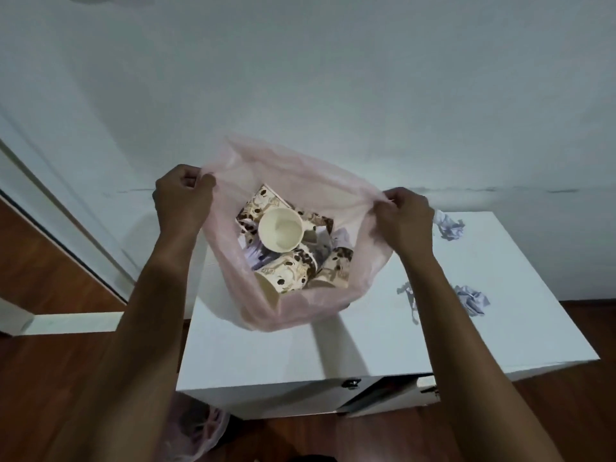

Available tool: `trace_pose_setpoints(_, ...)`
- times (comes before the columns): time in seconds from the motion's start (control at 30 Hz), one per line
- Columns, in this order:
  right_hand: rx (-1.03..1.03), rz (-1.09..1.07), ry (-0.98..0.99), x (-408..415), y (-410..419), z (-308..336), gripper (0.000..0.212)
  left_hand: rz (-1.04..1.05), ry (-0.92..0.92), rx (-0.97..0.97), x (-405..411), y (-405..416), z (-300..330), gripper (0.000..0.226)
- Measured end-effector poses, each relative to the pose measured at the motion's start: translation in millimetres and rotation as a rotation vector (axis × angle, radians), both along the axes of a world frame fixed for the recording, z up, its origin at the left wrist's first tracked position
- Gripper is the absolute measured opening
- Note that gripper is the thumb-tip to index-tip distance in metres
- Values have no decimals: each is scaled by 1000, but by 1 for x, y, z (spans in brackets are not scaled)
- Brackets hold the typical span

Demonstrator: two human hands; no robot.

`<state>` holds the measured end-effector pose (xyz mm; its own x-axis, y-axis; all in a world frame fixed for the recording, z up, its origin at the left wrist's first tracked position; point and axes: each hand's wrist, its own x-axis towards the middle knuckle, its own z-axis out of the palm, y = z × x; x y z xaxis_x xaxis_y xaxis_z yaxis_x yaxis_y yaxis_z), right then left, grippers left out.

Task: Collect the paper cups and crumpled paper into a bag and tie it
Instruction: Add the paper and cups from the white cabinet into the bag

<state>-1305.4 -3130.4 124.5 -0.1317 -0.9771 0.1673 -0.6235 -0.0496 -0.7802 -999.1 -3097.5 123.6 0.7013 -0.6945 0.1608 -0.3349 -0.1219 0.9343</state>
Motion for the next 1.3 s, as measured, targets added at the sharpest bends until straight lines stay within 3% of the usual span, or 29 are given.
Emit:
trace_pose_setpoints(0.07,38,-21,-13,-5,-7,5,15,-12,-27,2,-3,-2,0,7)
trace_pose_setpoints(0.17,-75,-124,-72,-16,-15,10,17,-34,-55,2,-8,-2,-1,8)
trace_pose_setpoints(0.3,86,-69,-9,-30,-20,-16,29,-35,-61,-7,-19,0,0,8)
trace_pose_setpoints(0.4,125,-73,-183,-49,-12,-39,23,-71,-66,18,-30,4,-8,10)
trace_pose_setpoints(0.57,181,-185,-466,-81,12,-67,40,-58,-83,66,-56,7,-19,15)
trace_pose_setpoints(0.6,174,-213,-445,-88,16,-76,38,-56,-90,67,-62,8,-20,15)
trace_pose_setpoints(0.7,182,-205,27,-113,22,-111,28,-63,-103,47,-78,12,-25,19)
trace_pose_setpoints(0.77,292,-131,230,-123,25,-131,46,-72,-127,45,-86,14,-28,22)
trace_pose_setpoints(0.83,351,-52,303,-125,29,-146,52,-75,-152,46,-95,18,-30,22)
trace_pose_setpoints(1.03,200,-58,11,-130,35,-154,35,-79,-170,32,-110,31,-33,31)
trace_pose_setpoints(1.17,-98,-213,-240,-124,40,-103,31,-56,-181,30,-112,36,-34,30)
trace_pose_setpoints(1.3,-232,61,-193,-88,44,-49,27,-45,-173,40,-118,34,-33,28)
